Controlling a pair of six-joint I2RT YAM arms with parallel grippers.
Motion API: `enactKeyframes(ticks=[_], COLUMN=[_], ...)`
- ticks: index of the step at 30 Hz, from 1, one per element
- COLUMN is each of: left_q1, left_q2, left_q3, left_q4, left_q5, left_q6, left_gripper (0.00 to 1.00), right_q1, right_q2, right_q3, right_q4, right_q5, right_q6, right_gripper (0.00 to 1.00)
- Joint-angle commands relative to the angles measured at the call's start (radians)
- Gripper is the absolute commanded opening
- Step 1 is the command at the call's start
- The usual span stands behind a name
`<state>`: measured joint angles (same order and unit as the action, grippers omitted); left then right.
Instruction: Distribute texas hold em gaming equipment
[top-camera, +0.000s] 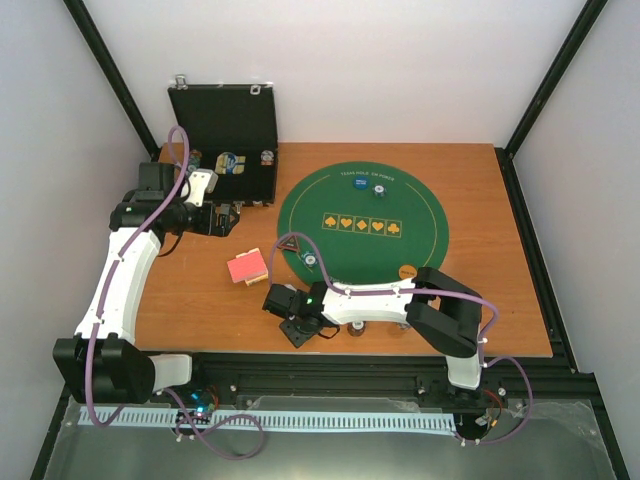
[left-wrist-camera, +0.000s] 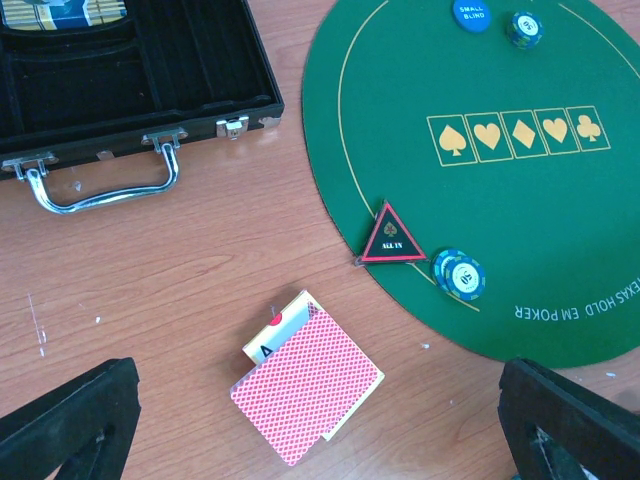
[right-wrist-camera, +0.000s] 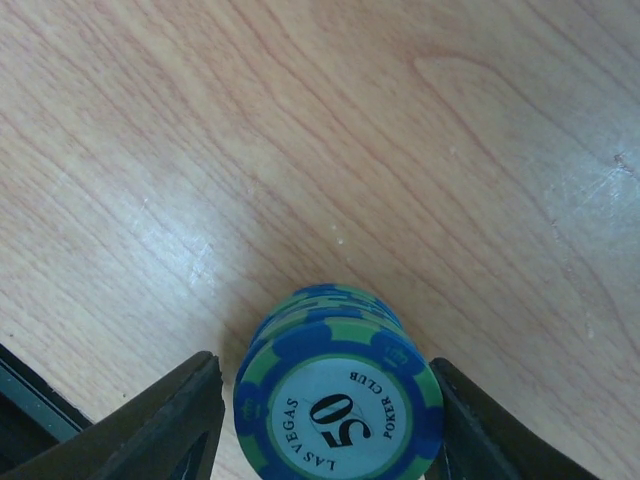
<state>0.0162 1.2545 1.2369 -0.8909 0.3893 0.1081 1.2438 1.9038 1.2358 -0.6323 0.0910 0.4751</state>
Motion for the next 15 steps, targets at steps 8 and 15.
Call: enactKeyframes(ticks=[8,15], left_q1=[0.006,0.005], left_q2=[-0.024,-0.026], left_q3=[0.023,0.01], left_q4=[-0.014,-0.012], left_q5=[0.015,0.017], left_q6=[-0.016,-0.018], left_gripper=[1.0,1.0], right_q1=[-0.004,-0.005], right_q2=[-0.022,-0.033], right_q3=[0.016,0.021], right_q4=[-0.004,-0.011], right_q5=[0.007,0.006], right_q6=[-0.001,-0.002], right_gripper=[0.46,0.48])
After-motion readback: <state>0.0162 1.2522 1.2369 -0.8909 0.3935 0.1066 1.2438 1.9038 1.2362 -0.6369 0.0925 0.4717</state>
